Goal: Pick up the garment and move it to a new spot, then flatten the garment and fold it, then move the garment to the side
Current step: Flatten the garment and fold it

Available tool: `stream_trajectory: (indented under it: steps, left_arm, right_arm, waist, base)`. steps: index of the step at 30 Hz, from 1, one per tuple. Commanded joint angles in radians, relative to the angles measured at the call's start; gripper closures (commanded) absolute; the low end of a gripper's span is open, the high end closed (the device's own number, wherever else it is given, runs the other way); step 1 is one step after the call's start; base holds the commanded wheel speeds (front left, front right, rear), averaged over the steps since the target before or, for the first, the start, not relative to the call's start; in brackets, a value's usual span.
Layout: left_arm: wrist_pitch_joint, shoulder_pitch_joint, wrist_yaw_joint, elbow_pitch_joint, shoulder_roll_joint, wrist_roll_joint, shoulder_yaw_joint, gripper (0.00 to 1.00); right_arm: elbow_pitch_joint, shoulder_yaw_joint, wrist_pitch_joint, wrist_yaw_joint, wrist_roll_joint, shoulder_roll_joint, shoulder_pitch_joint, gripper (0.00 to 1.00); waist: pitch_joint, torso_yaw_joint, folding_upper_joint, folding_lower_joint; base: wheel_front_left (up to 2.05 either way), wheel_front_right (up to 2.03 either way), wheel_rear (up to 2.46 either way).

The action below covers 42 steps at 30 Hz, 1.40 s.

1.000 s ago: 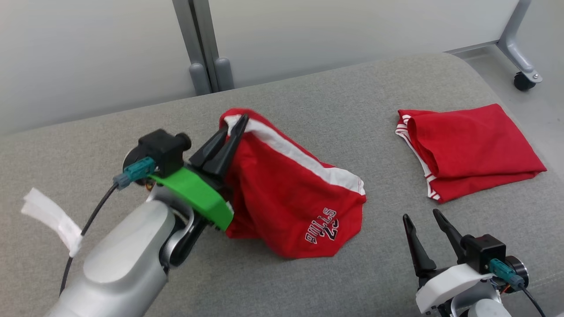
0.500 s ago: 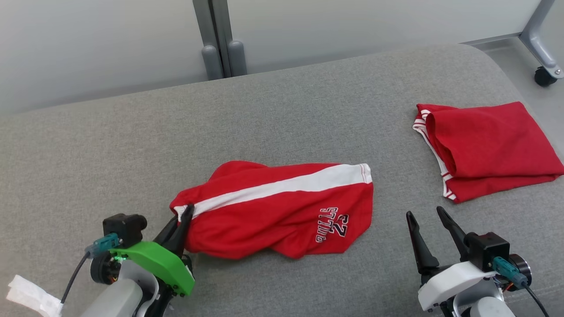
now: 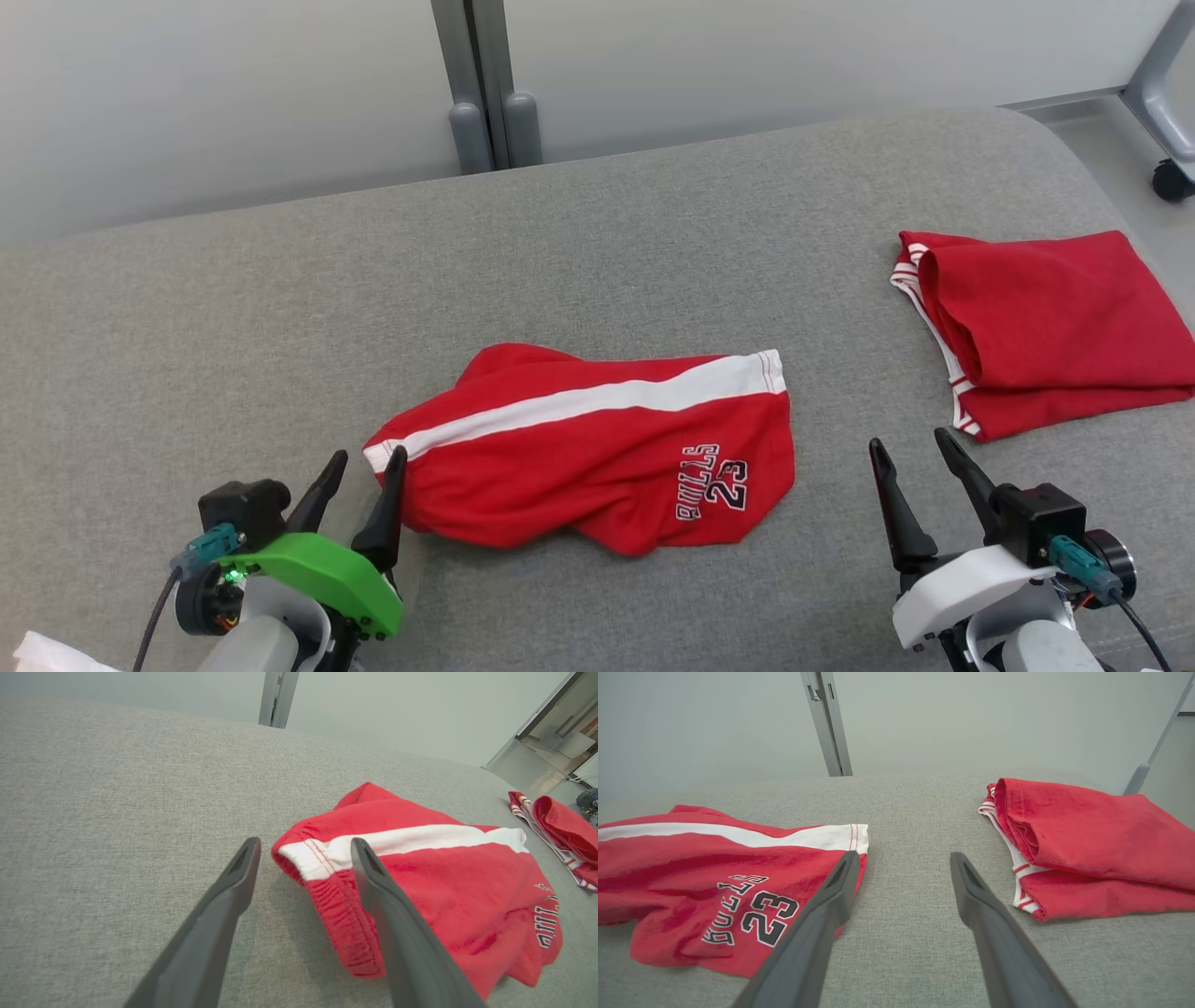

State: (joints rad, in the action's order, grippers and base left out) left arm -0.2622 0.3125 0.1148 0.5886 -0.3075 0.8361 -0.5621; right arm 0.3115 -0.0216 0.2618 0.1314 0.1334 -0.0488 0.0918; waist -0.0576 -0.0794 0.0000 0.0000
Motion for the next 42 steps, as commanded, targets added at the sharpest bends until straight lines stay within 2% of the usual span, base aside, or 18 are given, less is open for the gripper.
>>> stream_trajectory:
  steps: [1, 7, 11, 16, 25, 34, 42]
  left_arm:
    - [-0.003, -0.025, -0.007, -0.006, 0.005, -0.024, 0.017, 0.0]
    - [-0.003, -0.089, -0.033, -0.075, 0.031, -0.113, 0.128, 0.0]
    - [-0.003, -0.146, -0.038, -0.153, 0.073, -0.187, 0.205, 0.0]
    - [-0.003, -0.216, -0.037, -0.223, 0.141, -0.266, 0.289, 0.0]
    - [-0.003, -0.302, -0.019, -0.276, 0.203, -0.372, 0.393, 0.0]
    - [-0.003, -0.349, -0.003, -0.283, 0.239, -0.419, 0.437, 0.0]
    - [-0.003, -0.345, 0.007, -0.27, 0.249, -0.442, 0.448, 0.0]
  right_arm:
    - [0.006, 0.006, 0.004, -0.002, -0.008, -0.004, 0.005, 0.0]
    - [0.01, 0.023, 0.004, -0.002, -0.024, -0.004, 0.022, 0.0]
    - [0.011, 0.036, 0.004, -0.002, -0.03, -0.003, 0.028, 0.0]
    - [0.016, 0.039, 0.004, -0.002, -0.03, -0.004, 0.033, 0.0]
    - [0.023, 0.023, 0.004, -0.002, -0.004, -0.004, 0.008, 0.0]
    - [0.044, 0.0, 0.004, -0.002, 0.02, -0.004, -0.002, 0.0]
    - [0.057, 0.002, 0.004, -0.002, 0.011, -0.004, 0.005, 0.0]
  waist:
    - [0.008, 0.008, 0.0, 0.0]
    - [0.019, 0.019, 0.0, 0.0]
    - [0.029, 0.024, 0.0, 0.0]
    - [0.048, 0.025, 0.0, 0.0]
    - [0.075, 0.027, 0.0, 0.0]
    - [0.081, 0.031, 0.0, 0.0]
    - [0.08, 0.032, 0.0, 0.0]
  base:
    - [0.0, 0.0, 0.0]
    - [0.0, 0.0, 0.0]
    - [0.0, 0.0, 0.0]
    - [0.0, 0.0, 0.0]
    - [0.0, 0.0, 0.0]
    - [0.0, 0.0, 0.0]
    - [0.0, 0.0, 0.0]
